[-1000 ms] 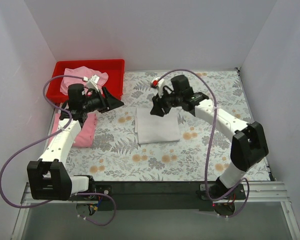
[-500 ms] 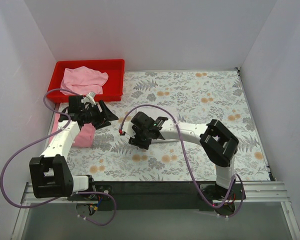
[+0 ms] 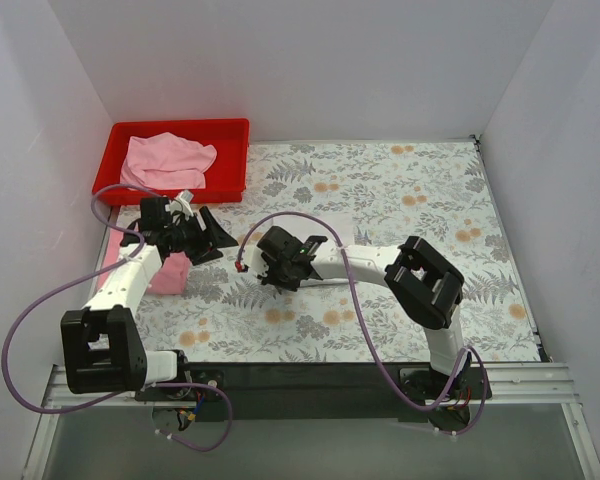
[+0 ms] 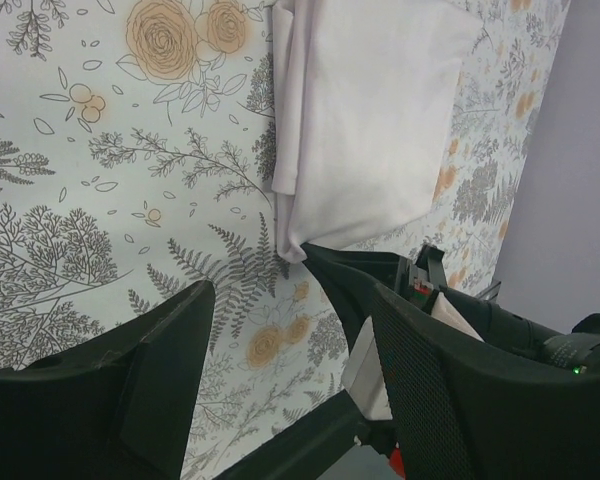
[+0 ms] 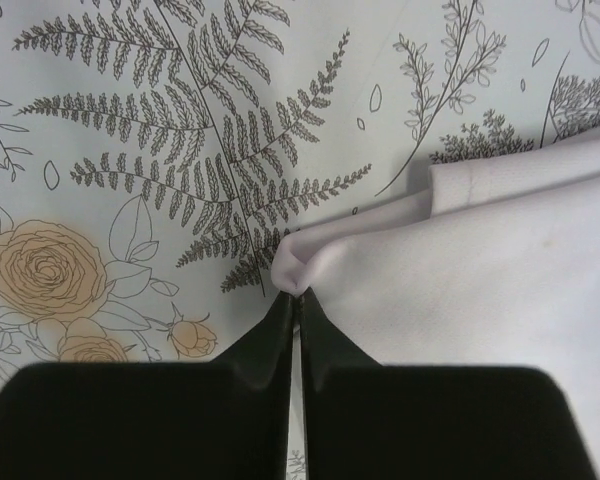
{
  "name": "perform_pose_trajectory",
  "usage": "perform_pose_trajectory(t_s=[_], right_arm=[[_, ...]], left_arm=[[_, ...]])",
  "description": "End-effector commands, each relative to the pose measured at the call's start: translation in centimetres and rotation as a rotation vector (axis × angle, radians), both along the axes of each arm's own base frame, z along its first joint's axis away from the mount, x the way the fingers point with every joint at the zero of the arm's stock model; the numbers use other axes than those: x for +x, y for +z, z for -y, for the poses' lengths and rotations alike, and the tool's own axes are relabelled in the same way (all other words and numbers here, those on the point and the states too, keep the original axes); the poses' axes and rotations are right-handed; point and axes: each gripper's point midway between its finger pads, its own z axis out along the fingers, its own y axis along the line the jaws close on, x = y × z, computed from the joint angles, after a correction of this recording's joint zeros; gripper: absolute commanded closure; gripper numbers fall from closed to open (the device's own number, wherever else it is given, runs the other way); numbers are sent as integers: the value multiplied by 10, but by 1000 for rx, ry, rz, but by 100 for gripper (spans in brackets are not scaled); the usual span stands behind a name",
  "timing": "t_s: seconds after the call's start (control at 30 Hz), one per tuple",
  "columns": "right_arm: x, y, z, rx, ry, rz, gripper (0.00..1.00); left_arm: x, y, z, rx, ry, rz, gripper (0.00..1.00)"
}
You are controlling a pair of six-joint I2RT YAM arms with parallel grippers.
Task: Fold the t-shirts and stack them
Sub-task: Neatly place the folded tshirt to the corner
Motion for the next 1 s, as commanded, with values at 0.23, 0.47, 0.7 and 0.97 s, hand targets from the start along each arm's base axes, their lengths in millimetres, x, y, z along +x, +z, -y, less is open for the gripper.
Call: perform_pose_trajectory(t_s=[0.23,0.47,0.7,0.97], right_arm=[[14,49,-9,147,-6,0,99],[7,76,-16,228,24,-19,99],[4,81,-19,245,24,-33,99],[3,94,-29,289,15,-59,99]], left_arm=[[0,-29,13,-81,24,-56,27],[24,-36,47,-132,21,-44,14],[36,-50,79,-202,34,-86,11],[27,-90,98,-203,102,-219,10]])
